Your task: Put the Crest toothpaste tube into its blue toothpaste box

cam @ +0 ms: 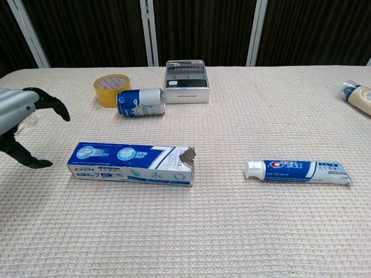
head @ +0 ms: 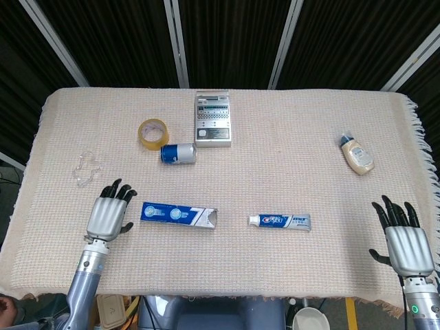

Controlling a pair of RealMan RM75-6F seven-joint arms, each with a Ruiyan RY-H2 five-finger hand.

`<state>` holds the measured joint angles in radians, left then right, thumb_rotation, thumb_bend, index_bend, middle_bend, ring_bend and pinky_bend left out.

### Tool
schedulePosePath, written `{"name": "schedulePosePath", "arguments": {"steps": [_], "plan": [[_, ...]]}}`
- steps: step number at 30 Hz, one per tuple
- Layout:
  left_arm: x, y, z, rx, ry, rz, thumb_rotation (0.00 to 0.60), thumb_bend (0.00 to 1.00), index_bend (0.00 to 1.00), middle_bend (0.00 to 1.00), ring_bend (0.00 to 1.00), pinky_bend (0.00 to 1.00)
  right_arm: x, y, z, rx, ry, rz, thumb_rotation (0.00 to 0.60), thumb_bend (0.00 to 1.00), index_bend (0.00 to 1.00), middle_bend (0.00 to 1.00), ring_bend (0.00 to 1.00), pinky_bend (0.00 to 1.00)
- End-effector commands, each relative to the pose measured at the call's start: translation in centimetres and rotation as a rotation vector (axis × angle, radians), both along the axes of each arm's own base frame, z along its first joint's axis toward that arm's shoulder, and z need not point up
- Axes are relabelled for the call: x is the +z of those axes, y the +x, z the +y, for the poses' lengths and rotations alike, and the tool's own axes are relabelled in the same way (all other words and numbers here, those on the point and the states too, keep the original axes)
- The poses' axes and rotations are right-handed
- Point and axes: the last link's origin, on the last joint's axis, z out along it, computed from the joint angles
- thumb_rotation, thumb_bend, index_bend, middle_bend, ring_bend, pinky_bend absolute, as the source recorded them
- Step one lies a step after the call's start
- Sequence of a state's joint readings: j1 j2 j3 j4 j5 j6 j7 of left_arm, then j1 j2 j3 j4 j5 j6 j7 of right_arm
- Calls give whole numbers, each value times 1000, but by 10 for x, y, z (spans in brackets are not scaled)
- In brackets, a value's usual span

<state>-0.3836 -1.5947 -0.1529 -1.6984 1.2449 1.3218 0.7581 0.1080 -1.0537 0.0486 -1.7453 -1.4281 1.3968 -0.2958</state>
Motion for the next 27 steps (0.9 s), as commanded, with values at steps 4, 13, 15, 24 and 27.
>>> {"name": "schedulePosePath", "arguments": {"steps": [4,13,15,24,27], "plan": [[-13,11,1,-37,-14,38,600,121,265,224,104,210,1,0,1,1,1,3,600,47,117,37,130,0],[-39,27,12,-25,-44,29,600,121,256,216,104,210,3,-3,2,-7,0,8,600,47,117,37,130,0],[-46,32,15,-26,-50,26,600,121,256,217,104,210,3,-4,2,-8,0,8,600,47,117,37,130,0],[-73,52,20,-51,-74,11,600,121,284,255,104,210,5,-7,2,-16,-3,11,600,47,117,37,130,0],[-77,53,19,-60,-75,22,600,121,298,268,104,210,6,-9,2,-20,-5,8,600,47,117,37,130,0]]}}
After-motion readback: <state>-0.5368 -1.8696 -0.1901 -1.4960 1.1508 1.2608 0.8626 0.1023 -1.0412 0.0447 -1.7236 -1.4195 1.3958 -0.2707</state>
